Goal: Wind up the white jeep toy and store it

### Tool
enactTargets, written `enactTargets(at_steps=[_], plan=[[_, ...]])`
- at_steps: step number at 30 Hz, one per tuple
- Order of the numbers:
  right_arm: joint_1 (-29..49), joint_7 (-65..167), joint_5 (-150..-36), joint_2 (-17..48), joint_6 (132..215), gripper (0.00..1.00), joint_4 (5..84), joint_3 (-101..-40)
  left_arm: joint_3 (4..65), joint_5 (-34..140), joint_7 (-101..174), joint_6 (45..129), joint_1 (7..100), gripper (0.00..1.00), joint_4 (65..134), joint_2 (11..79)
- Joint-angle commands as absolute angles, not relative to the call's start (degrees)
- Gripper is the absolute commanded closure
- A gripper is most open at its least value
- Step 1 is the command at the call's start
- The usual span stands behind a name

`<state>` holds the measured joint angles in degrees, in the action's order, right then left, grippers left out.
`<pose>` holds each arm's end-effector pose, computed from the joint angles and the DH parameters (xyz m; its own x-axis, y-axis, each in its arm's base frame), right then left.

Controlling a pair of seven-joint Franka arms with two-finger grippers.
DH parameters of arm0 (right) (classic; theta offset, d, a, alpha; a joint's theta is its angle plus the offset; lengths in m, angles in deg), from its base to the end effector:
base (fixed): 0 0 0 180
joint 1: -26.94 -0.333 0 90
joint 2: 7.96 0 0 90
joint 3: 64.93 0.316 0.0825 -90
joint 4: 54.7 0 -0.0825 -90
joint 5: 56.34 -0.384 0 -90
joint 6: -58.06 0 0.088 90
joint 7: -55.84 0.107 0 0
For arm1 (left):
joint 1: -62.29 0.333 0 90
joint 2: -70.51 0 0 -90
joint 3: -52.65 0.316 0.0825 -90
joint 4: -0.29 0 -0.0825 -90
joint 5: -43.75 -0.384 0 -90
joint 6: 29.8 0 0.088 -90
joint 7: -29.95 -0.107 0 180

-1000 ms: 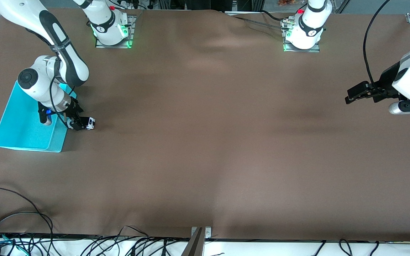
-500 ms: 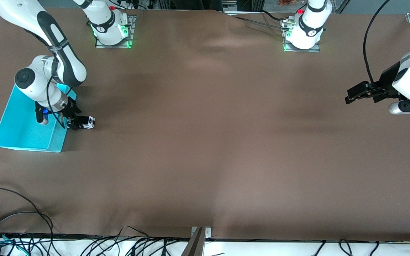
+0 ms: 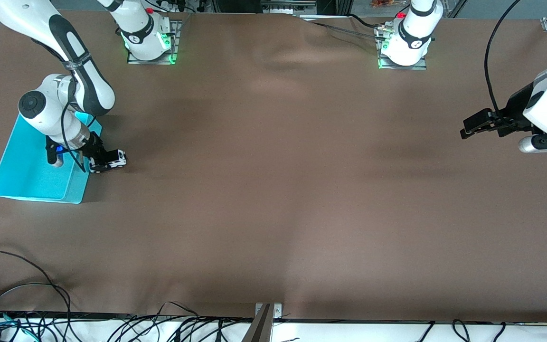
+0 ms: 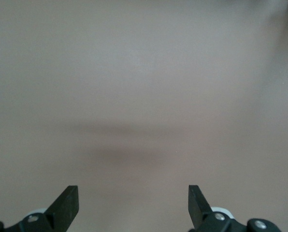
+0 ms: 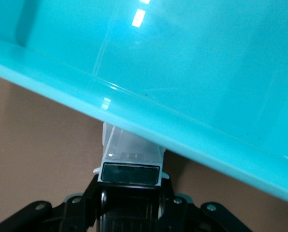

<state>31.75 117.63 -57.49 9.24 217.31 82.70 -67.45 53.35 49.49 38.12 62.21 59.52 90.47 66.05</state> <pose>0.5035 -0.0664 0.1996 0.3397 -0.9396 0.0424 -0.9371 -0.3420 -0.0697 0.5785 -0.0316 0.5824 0.9922 0.1091 -0.0596 0.1143 -0.9893 0.0912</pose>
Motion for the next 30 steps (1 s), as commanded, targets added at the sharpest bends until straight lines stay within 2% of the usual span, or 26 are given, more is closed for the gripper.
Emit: enactTargets(at_steps=[1,19,26,30], plan=[[30.46,117.54,-56.95,6.11,216.88,1.0,82.67,-67.57,53.09,48.23,37.69,61.61,59.66,0.0,90.12,65.94],[28.08,115.78,-57.04,-3.82,203.36,1.0,79.07,-64.23,53.09,48.23,37.69,61.7,59.66,0.0,90.12,65.94],[28.08,107.09,-57.13,-6.11,197.9,1.0,77.75,-62.65,53.09,48.23,37.69,61.61,59.66,0.0,90.12,65.94],[28.08,98.93,-57.22,-7.34,192.11,1.0,75.73,-62.65,53.09,48.23,37.77,61.61,59.66,0.0,90.12,65.94]])
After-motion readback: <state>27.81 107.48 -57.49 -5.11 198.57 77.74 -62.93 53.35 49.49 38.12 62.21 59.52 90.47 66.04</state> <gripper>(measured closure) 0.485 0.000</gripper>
